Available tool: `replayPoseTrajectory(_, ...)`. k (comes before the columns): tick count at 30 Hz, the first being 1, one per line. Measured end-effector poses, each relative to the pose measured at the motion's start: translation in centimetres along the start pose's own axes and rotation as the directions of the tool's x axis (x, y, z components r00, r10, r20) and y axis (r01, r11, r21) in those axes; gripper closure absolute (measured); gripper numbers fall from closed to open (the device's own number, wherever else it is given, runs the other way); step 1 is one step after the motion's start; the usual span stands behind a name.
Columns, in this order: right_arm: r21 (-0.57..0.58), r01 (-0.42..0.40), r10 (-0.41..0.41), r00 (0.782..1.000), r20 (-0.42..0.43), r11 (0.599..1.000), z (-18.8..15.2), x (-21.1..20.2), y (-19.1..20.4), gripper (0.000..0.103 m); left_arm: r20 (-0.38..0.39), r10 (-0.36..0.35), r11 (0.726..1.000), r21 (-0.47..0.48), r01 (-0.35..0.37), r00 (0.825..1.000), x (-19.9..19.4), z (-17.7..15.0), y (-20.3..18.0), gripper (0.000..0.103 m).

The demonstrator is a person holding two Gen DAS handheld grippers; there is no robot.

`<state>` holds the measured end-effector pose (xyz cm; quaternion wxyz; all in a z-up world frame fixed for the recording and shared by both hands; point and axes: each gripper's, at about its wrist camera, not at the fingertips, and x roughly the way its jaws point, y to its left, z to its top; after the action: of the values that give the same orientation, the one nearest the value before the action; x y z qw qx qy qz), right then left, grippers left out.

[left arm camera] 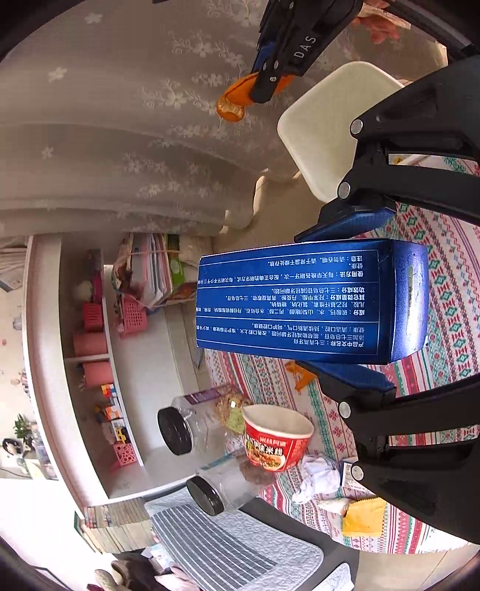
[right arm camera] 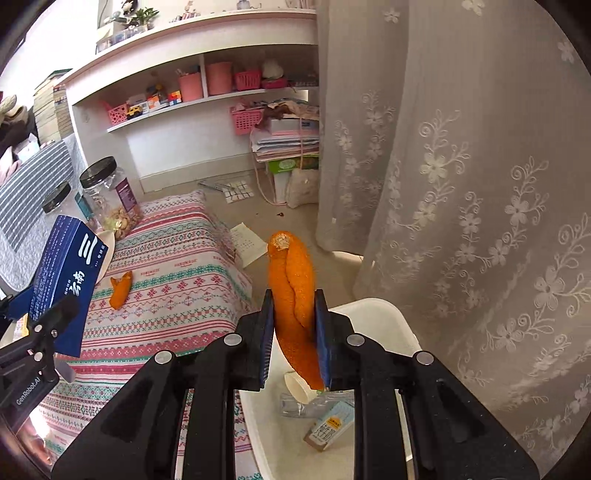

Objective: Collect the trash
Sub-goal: 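Carry peel and blue box over the white bin and open both tools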

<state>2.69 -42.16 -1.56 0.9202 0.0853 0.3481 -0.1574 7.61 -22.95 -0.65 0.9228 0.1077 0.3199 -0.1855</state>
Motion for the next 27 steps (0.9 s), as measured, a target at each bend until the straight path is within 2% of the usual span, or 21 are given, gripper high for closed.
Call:
replayPoseTrajectory(2,0.018,0.008,-0.008,1.000,-0.005,1.000,-0.3,-0.4,-1.3,0.082,-0.001,-0.019,1.000,0.016,0.019,1.000,0.2,0.0,-1.5,0.045)
replayPoseTrajectory(5,0.049,0.016,-0.016,1.000,0.001,0.999,-0.7,-1.2,-3.3,0.075,-0.005,-0.047,0.998,0.037,0.047,0.999,0.5,0.0,-3.9,0.045)
replayPoseTrajectory(7,0.070,0.031,-0.032,0.999,0.022,0.997,-1.0,-2.0,-4.7,0.058,-0.008,-0.066,0.997,0.050,0.067,0.998,0.8,0.1,-5.3,0.045)
replayPoseTrajectory(16,0.194,0.141,-0.159,0.984,0.079,0.971,-1.5,-4.5,-10.7,0.033,-0.043,-0.165,0.979,0.115,0.169,0.985,2.1,-0.4,-12.0,0.045)
replayPoseTrajectory(22,0.235,0.170,-0.196,0.976,0.092,0.957,-1.7,-5.0,-12.6,0.027,-0.085,-0.246,0.957,0.137,0.256,0.966,2.6,-1.0,-15.0,0.042)
replayPoseTrajectory(27,0.237,0.180,-0.208,0.973,0.098,0.955,-1.7,-5.3,-12.7,0.027,-0.124,-0.257,0.950,0.148,0.274,0.958,3.3,-1.7,-15.7,0.036)
